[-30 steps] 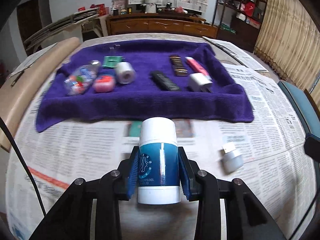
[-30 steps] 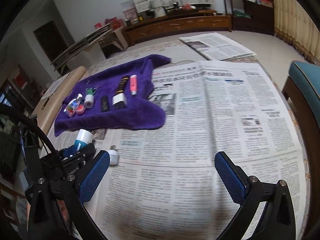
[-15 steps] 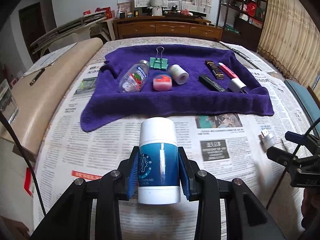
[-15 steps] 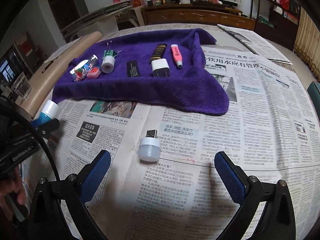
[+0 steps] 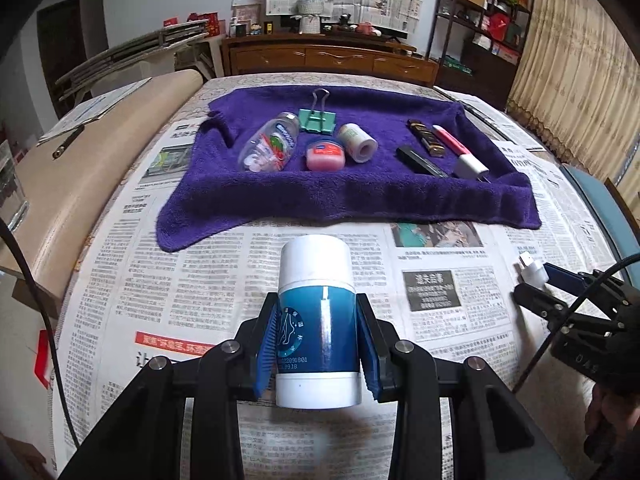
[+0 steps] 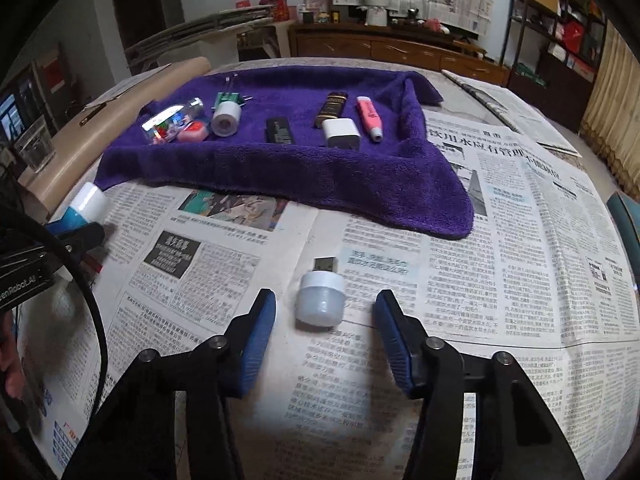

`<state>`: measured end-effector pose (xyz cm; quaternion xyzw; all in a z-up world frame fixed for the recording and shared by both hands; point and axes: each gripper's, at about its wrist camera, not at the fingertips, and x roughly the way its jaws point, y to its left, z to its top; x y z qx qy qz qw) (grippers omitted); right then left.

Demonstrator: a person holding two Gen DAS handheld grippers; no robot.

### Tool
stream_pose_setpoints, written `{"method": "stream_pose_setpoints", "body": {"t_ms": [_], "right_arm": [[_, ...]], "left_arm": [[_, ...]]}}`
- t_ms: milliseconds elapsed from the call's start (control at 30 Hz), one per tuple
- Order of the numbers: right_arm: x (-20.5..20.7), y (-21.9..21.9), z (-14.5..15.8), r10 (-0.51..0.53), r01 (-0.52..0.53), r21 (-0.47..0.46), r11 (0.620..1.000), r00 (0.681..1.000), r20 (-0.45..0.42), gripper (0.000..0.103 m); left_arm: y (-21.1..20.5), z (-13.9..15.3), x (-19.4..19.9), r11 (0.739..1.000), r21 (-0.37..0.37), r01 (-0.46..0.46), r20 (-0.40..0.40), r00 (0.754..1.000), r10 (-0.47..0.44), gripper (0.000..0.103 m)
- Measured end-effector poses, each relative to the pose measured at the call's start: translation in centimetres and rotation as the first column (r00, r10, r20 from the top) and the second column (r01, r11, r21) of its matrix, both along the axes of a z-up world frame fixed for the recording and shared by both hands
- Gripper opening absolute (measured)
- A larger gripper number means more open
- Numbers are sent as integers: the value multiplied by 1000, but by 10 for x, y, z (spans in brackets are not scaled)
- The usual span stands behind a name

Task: Organize rigid objects
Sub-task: 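Grasp the small white USB light with the right gripper, then place the deodorant stick on the towel with the left gripper while the right gripper places the USB light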

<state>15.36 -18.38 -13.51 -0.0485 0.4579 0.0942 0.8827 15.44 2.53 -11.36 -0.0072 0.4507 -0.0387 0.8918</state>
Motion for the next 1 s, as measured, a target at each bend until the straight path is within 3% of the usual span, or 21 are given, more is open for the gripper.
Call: {"method": "stream_pose_setpoints", "body": {"t_ms": [233,367,1000], "right_arm": [[-2,4,-2,21,-21,-17,1000,999,37,45],[2,3,-1,17,-17,-2,1000,999,34,24],[4,-20,14,-11,10,79,997,1000,11,24]], "left_arm": [[-4,-4,-2,1000,0,12,-9,1000,-12,34],[-4,-4,-1,1000,0,10,-7,1000,-10,34],[13,5,4,999,-47,-13,14,1000,14,34]]}}
